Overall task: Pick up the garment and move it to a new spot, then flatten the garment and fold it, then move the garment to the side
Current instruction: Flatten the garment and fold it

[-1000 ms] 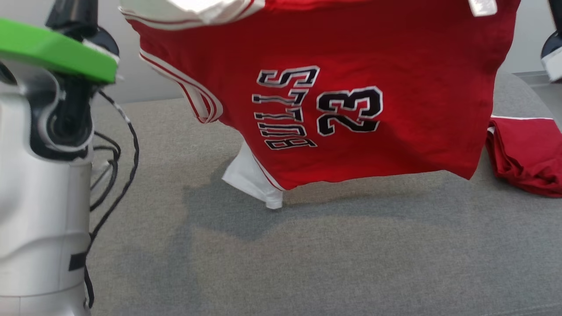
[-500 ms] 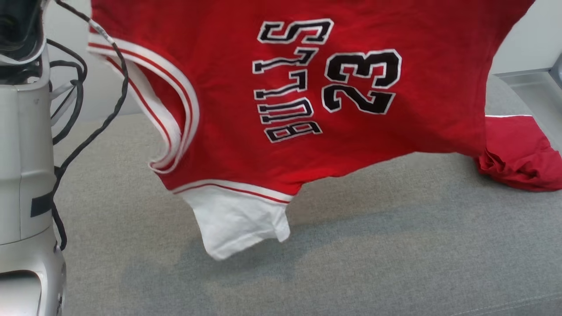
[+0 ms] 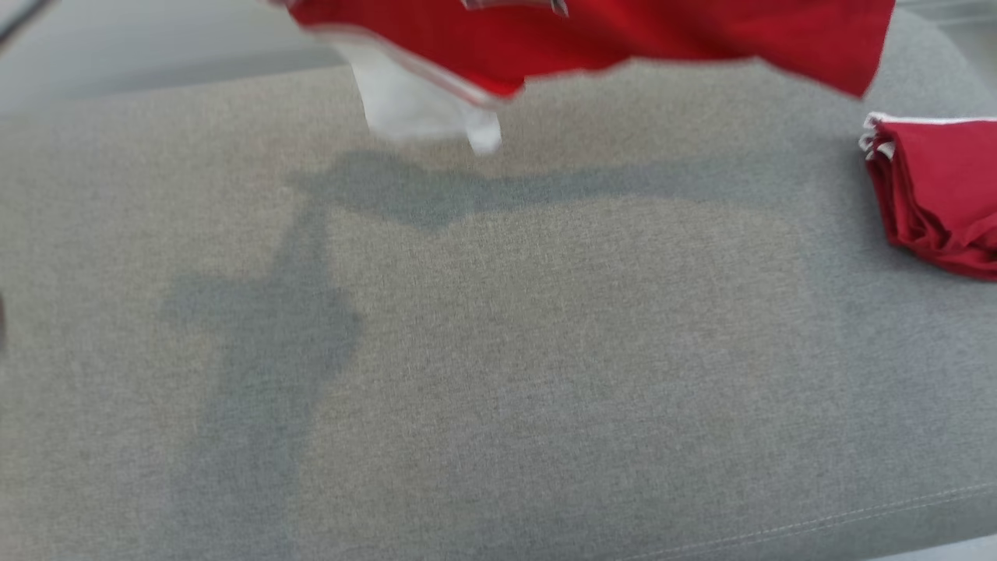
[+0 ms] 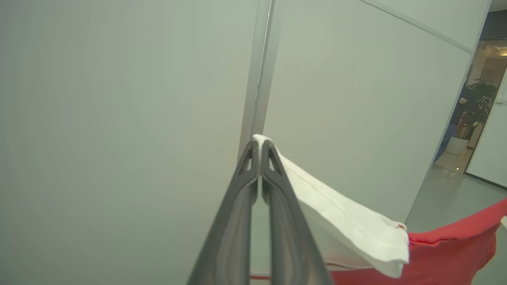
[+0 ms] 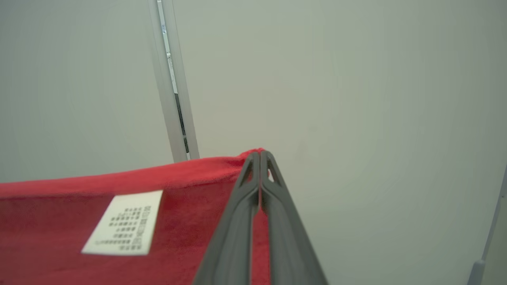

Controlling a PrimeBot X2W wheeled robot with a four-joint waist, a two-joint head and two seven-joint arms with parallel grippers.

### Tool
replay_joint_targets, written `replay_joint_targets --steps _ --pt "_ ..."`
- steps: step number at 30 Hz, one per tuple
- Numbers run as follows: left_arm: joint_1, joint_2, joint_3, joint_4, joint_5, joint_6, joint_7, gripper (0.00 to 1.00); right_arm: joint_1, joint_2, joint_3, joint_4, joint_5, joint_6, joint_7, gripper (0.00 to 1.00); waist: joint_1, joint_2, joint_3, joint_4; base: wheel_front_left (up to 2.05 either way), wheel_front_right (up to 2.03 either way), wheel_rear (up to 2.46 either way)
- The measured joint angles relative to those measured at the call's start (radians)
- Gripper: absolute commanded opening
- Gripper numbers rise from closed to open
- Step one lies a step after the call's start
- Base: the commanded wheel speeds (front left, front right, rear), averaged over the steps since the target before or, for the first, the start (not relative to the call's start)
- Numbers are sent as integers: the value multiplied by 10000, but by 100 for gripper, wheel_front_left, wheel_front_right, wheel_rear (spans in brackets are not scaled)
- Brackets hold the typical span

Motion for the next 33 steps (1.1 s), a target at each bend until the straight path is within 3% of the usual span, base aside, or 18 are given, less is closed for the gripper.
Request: replay_joint_targets --steps 4,8,13,16,20,24,33 --pt "-1783 107 -17 1221 922 -211 -2410 0 -1562 623 -205 930 -1634 6 -2259 0 0 0 1216 -3 0 0 0" --pt "-3099 -136 -115 2029 1383 -1009 -4656 0 -2749 863 -111 1526 -3175 6 -4174 0 3 0 2485 11 0 0 0" --pt "-3546 -253 -178 3053 1630 -1703 -6401 0 -3302 894 -418 1923 -4702 6 -4702 0 5 0 3999 80 0 0 0" --pt "-3540 -332 23 3112 1555 -1952 -6652 0 -3273 1039 -1143 825 -5404 4 -4740 0 4 0 4811 167 0 0 0" --pt "-2445 -316 903 1536 1475 -2109 -6688 0 -2011 1501 -1607 -221 -6054 8 -4740 0 4 0 5968 357 0 0 0" --pt "-290 -268 523 -148 828 -2113 -6694 0 -703 1653 -1632 -759 -6015 8 -4740 0 4 0 6557 553 0 0 0" --pt "5404 986 138 -3382 -874 -2123 -6694 0 2838 1455 -2134 -2094 -5108 8 -4740 0 0 0 6138 881 0 0 0"
